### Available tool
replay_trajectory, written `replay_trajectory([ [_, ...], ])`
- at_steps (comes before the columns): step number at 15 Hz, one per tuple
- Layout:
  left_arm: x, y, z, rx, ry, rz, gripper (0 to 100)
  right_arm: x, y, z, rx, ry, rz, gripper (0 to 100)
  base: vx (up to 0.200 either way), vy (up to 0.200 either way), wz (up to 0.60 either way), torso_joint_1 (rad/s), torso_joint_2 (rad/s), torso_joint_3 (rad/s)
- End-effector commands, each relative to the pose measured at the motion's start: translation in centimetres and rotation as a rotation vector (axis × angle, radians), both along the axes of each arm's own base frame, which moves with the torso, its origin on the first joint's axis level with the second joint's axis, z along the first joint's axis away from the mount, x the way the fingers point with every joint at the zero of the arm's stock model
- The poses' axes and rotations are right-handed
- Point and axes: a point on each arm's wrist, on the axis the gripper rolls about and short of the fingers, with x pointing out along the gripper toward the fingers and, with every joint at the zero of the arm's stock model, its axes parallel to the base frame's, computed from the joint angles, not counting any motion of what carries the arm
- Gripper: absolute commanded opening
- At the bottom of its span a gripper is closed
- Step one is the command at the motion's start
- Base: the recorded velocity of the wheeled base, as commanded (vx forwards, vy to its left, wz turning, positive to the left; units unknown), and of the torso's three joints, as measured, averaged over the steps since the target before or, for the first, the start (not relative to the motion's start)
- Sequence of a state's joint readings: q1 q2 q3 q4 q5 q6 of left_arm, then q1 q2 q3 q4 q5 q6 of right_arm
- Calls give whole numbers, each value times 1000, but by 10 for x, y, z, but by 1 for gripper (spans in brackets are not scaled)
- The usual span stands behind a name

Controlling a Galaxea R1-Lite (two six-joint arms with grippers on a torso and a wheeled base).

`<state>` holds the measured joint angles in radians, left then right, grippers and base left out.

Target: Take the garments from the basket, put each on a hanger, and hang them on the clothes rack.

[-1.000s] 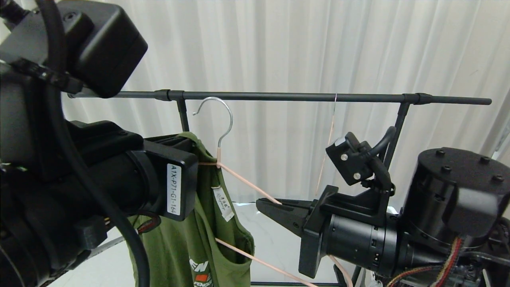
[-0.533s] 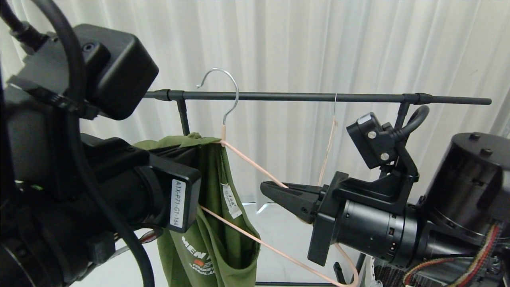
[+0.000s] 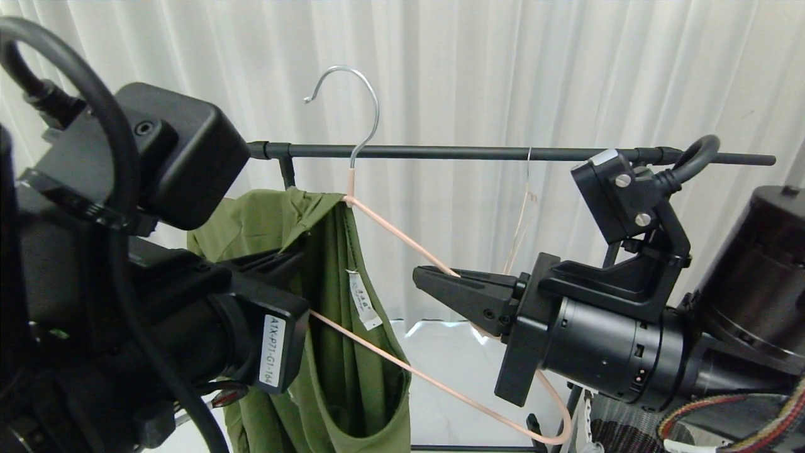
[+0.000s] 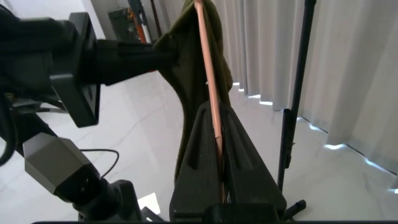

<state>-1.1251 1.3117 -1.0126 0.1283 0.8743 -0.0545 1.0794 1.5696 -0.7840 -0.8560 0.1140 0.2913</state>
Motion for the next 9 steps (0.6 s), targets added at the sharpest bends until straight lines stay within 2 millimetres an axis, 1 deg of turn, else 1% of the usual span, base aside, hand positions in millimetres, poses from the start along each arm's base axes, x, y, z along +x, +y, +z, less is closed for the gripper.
replay_trajectory([
  [1,-2,3,-2,4,1,0,0,-1,-2,4,14,-7,0,0,0,0,0,0,0,0],
  [3,-2,3,-1,3,0,0,0,-2,-3,6,18,-9,0,0,0,0,0,0,0,0],
  [4,-2,3,-1,1,0,1,100,-2,-4,7,21,-13,0,0,0,0,0,0,0,0],
  [7,-2,4,-4,10,4,-1,100,-3,-6,9,28,-16,0,0,0,0,0,0,0,0],
  [9,-6,8,-11,28,13,-10,100,-5,-9,10,32,-19,-2,0,0,0,0,0,0,0],
])
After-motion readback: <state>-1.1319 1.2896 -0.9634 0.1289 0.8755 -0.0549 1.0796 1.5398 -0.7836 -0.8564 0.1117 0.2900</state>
